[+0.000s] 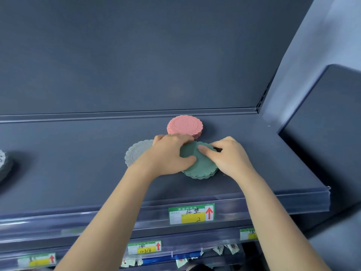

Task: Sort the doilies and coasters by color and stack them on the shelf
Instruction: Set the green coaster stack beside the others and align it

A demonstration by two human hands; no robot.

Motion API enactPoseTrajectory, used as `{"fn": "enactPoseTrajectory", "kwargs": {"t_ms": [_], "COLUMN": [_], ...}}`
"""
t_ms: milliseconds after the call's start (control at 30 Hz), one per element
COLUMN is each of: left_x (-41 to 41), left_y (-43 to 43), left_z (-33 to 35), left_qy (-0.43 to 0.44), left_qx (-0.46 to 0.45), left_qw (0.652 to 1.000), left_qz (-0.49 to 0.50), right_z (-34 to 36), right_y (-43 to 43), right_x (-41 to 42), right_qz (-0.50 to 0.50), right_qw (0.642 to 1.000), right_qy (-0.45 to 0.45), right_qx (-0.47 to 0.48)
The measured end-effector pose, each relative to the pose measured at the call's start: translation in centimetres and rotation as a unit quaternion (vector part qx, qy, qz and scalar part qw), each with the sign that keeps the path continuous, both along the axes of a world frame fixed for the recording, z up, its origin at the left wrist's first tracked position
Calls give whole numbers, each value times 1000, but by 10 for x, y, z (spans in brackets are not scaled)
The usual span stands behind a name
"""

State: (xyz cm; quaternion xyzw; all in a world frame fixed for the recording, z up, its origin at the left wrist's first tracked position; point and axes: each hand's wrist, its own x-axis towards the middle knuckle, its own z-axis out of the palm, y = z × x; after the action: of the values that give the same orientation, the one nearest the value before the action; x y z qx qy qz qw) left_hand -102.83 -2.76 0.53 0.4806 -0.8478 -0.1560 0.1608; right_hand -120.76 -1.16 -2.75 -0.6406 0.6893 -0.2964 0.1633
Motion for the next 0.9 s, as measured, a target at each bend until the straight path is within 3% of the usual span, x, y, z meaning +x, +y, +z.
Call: {"fn": "enactPoseTrajectory", "kwargs": {"t_ms": [100, 267, 500, 700, 900], "left_x": [4, -7, -15, -11, -13], "left_y": [2, 13, 1, 6, 7], "left_z": [1, 4, 4, 12, 23], "left_qy": [1, -99, -67, -71, -109], "left_qx": [-16, 0, 58, 68, 153], "left_qw": [1000, 995, 996, 995, 981], "left_qz": [4, -12, 13, 29, 42], "right_z": [-1, 6, 17, 6, 4], "right_y": [-1, 3, 0, -1, 2], "right_x": [0, 6, 9, 10, 7], "right_qz": [8, 13, 32, 58, 55], "right_qw": [1000, 1000, 998, 997, 994], "right_qy": [7, -10, -23, -37, -95], "right_qx": [-10, -12, 42, 23, 9]}}
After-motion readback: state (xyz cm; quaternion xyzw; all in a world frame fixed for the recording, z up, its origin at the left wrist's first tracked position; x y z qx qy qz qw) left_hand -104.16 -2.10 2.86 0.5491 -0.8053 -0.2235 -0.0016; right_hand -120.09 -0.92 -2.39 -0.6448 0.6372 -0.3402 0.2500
